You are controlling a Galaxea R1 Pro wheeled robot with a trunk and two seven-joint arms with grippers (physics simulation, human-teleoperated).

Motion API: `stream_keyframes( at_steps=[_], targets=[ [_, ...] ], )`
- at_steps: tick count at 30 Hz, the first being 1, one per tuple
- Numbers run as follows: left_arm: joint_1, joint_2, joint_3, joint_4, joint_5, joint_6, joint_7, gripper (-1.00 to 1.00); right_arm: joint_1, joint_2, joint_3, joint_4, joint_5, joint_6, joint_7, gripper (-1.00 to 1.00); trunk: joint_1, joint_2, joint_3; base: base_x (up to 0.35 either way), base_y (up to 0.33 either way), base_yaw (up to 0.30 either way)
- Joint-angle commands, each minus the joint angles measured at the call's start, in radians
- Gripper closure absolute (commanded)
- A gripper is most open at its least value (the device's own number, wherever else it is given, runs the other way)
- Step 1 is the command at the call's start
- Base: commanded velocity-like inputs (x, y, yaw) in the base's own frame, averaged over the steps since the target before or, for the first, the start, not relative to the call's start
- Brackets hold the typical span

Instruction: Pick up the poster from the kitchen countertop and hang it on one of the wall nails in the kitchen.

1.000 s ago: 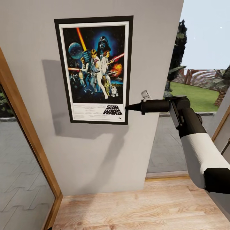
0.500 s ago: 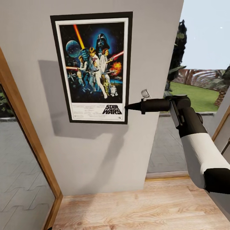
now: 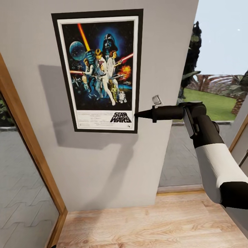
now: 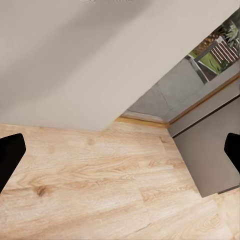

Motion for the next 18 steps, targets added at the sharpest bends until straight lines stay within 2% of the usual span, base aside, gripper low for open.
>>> stream_keyframes(
  at_steps=[1,18],
  targets=[
    [-0.001,0.0,-0.004,0.001,0.004,-0.005,-0.002,-1.0,-0.001,-0.001,0.001,0.0,-0.003,0.012,0.003,1.0,0.001,-0.002,-0.002,0.036,0.0,0.0],
    [-0.001,0.0,-0.004,0.001,0.005,-0.005,-0.003,-1.0,-0.002,-0.001,0.0,0.0,-0.003,0.013,0.002,1.0,0.001,-0.002,-0.002,0.051,0.0,0.0]
  ],
)
